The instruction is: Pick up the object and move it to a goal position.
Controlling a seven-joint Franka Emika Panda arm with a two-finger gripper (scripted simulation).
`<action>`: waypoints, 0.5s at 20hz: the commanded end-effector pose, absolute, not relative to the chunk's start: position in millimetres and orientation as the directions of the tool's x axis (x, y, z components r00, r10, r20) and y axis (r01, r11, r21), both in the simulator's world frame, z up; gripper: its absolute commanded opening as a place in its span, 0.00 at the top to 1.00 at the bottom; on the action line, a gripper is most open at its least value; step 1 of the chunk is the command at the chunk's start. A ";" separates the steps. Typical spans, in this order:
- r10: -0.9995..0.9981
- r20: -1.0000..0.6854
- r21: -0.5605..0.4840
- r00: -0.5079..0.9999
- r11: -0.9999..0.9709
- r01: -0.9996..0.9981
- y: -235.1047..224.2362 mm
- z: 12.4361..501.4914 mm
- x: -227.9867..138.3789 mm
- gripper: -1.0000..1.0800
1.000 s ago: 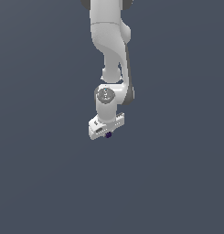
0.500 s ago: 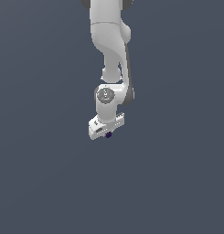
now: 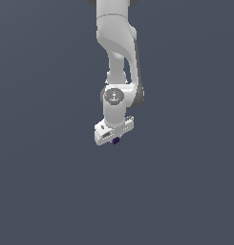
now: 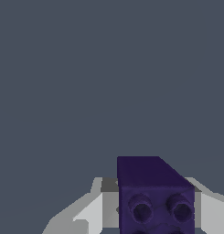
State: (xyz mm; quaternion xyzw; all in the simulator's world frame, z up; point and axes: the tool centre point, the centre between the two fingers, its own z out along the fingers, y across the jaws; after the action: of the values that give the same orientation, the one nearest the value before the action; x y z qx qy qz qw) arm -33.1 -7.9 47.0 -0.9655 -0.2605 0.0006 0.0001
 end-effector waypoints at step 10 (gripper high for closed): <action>0.503 0.000 0.000 0.864 -0.864 0.503 40.9 135.0 0.4 1.00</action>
State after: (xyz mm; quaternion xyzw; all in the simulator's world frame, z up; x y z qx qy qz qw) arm -4.7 33.0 120.7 -0.9654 -0.2608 0.0001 0.0000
